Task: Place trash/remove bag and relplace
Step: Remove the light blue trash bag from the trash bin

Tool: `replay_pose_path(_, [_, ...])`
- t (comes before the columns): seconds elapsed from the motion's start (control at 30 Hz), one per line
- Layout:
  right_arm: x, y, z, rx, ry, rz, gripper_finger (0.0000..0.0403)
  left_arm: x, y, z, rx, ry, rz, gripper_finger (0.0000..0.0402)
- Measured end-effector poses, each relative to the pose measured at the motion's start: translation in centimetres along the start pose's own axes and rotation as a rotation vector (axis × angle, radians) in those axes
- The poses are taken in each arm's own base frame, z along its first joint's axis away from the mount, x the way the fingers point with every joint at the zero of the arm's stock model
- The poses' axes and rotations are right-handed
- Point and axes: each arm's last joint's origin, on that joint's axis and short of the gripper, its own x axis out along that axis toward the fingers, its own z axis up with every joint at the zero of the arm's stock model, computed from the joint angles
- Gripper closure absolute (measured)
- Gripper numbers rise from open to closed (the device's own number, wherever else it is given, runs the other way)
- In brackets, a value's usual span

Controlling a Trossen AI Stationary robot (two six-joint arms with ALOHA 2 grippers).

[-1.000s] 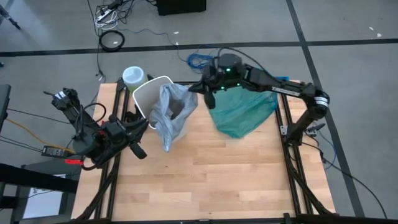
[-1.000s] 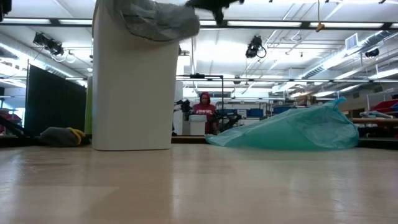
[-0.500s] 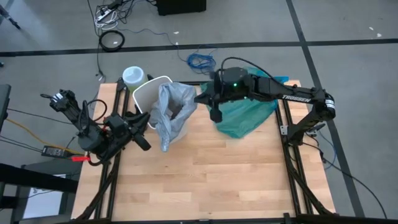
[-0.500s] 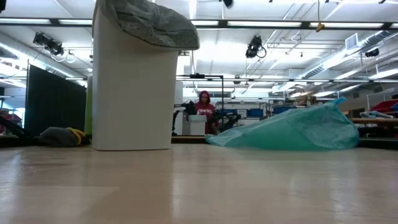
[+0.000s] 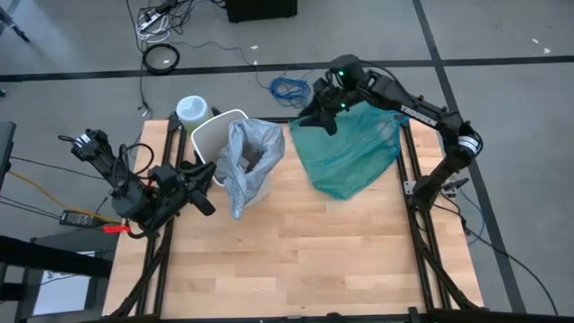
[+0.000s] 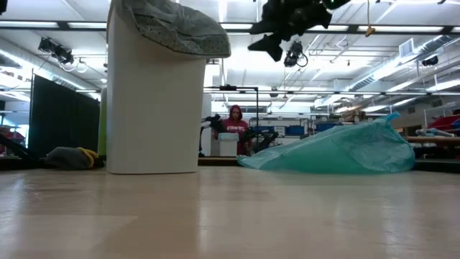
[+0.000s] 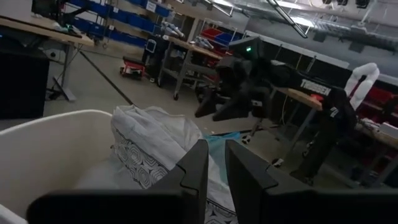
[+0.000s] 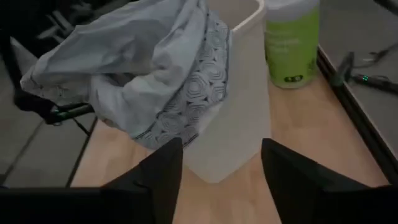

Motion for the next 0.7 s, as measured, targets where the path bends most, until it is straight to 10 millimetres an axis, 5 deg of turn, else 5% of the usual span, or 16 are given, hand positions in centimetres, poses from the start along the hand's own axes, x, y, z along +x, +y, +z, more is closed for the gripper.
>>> replay_pose_path(0.7, [2.7, -3.0, -4.0, -0.049, -0.202, 0.142, 0.0209, 0.0, 0.0, 0.0, -0.052, -0.001, 0.003, 0.0339])
